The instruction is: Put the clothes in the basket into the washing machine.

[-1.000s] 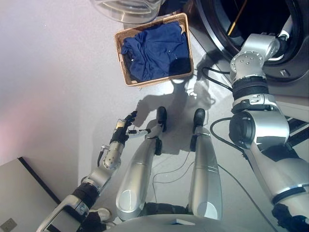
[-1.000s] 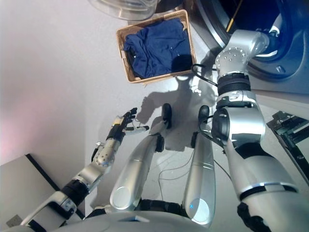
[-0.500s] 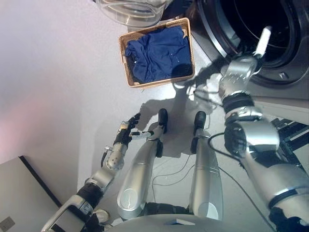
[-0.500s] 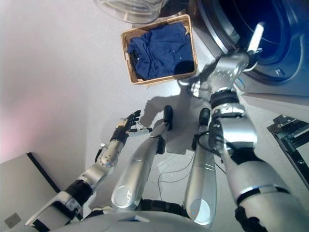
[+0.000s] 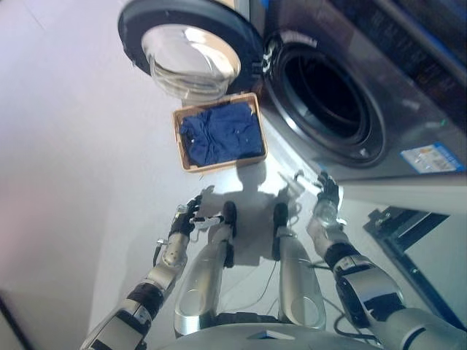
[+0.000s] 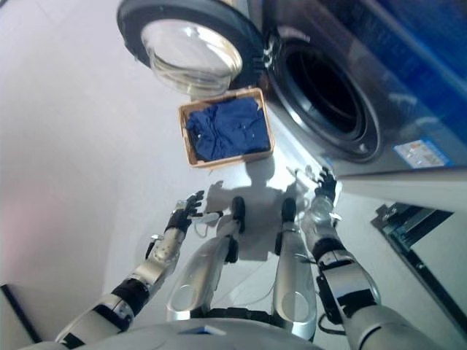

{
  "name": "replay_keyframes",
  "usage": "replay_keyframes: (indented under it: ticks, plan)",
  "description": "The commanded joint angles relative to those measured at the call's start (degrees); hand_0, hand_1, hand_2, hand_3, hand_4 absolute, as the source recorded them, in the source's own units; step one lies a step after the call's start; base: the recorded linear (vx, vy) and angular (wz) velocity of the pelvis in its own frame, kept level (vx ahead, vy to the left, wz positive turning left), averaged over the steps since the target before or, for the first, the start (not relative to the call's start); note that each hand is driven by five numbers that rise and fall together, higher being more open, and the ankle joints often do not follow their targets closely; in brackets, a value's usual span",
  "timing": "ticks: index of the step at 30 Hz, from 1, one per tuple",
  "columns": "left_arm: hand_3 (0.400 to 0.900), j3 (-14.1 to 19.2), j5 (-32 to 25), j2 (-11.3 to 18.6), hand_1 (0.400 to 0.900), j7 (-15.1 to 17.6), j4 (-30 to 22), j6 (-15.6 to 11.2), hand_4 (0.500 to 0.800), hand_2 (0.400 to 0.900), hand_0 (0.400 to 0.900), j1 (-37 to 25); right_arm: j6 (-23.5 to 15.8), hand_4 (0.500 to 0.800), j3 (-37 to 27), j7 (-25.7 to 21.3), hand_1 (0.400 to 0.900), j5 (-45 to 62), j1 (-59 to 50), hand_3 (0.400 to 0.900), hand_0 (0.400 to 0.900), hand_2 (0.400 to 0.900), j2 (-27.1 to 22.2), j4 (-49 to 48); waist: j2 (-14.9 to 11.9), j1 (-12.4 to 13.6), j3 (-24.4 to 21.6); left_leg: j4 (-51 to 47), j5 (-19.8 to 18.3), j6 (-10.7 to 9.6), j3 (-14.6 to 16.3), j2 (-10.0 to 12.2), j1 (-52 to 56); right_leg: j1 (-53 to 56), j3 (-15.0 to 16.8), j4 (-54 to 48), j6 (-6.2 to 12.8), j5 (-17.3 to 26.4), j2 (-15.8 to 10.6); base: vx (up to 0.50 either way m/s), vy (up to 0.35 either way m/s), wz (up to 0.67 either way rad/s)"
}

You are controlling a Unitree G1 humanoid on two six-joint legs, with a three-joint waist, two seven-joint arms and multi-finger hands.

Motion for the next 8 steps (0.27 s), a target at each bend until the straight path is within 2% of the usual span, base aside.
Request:
replay_keyframes:
  ticks: [1,3,8]
  plan:
    - [0.9,2.79,3.27,0.05,0.9,-1.88,1.84,-3.75,0.8,0.9,0.9,1.63,1.4,0.8,2.25,1.63,0.9,-14.08,1.75,0.9,0.9,0.9,-3.42,3.72,-2.56,1.8,-6.02,2.47,-5.17,-2.36,-3.18,-1.05,1.4,6.53,-1.85,-10.08,3.19,7.44,-0.78,0.14,-0.061,0.25]
    - [0.9,3.58,3.99,0.06,0.9,-2.94,3.44,-3.93,0.8,0.9,0.9,1.94,3.21,0.8,2.29,2.58,0.9,-18.11,4.05,0.9,0.9,0.9,-3.47,7.13,-3.03,2.26,-7.95,0.9,-5.11,-2.34,-3.67,-0.8,3.84,9.03,-2.62,-11.52,3.36,7.33,-0.55,0.13,-0.052,0.22]
    - [0.9,5.84,5.12,0.51,0.9,-5.69,3.91,-3.32,0.8,0.9,0.9,4.29,4.4,0.8,-2.28,5.37,0.9,-15.85,9.97,0.9,0.9,0.9,-1.76,10.72,-3.57,2.24,-11.66,-2.29,-5.05,-2.23,-4.5,-0.6,8.72,13.63,-3.85,-13.01,3.28,6.39,-0.07,0.13,-0.023,0.21]
